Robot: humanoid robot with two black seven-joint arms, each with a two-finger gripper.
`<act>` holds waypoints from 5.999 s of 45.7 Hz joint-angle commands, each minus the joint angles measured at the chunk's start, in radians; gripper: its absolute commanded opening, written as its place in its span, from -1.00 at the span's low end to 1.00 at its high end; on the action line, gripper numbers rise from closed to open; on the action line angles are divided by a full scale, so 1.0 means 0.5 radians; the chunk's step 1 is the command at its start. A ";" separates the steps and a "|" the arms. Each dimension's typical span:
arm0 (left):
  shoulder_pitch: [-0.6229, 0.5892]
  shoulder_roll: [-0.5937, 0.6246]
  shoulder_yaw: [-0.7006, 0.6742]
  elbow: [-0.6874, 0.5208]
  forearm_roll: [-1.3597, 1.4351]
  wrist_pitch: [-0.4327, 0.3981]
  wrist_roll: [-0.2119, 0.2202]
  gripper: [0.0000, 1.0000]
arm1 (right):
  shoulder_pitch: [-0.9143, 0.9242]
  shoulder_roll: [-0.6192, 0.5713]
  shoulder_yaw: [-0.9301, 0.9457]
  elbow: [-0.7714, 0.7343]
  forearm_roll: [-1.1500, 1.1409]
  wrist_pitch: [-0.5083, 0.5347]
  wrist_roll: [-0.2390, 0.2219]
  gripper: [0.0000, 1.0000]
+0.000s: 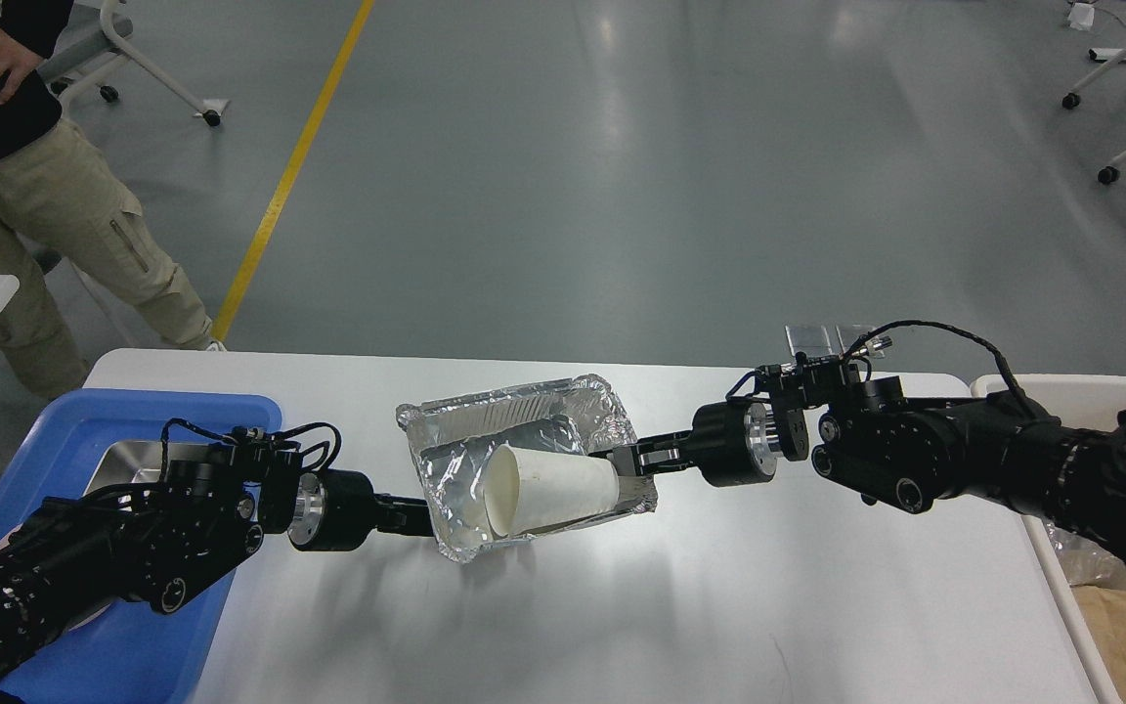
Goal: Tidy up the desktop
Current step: 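Reach the left gripper under the foil tray to the brown paper, then grasp the crumpled brown paper with the left gripper and lift it, then place the brown paper into the foil tray and release it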
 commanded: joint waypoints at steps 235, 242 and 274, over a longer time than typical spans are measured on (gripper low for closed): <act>-0.552 0.214 -0.089 -0.678 -0.142 -0.234 -0.282 0.81 | 0.086 -0.090 0.011 0.178 0.025 -0.068 0.000 -1.00; -0.564 0.251 -0.101 -0.678 -0.271 -0.244 -0.282 0.86 | 0.086 -0.080 0.011 0.169 0.025 -0.068 0.000 -1.00; -0.625 0.723 -0.249 -0.773 -0.566 -0.247 -0.267 0.92 | 0.050 -0.080 0.008 0.150 0.028 -0.068 0.000 -1.00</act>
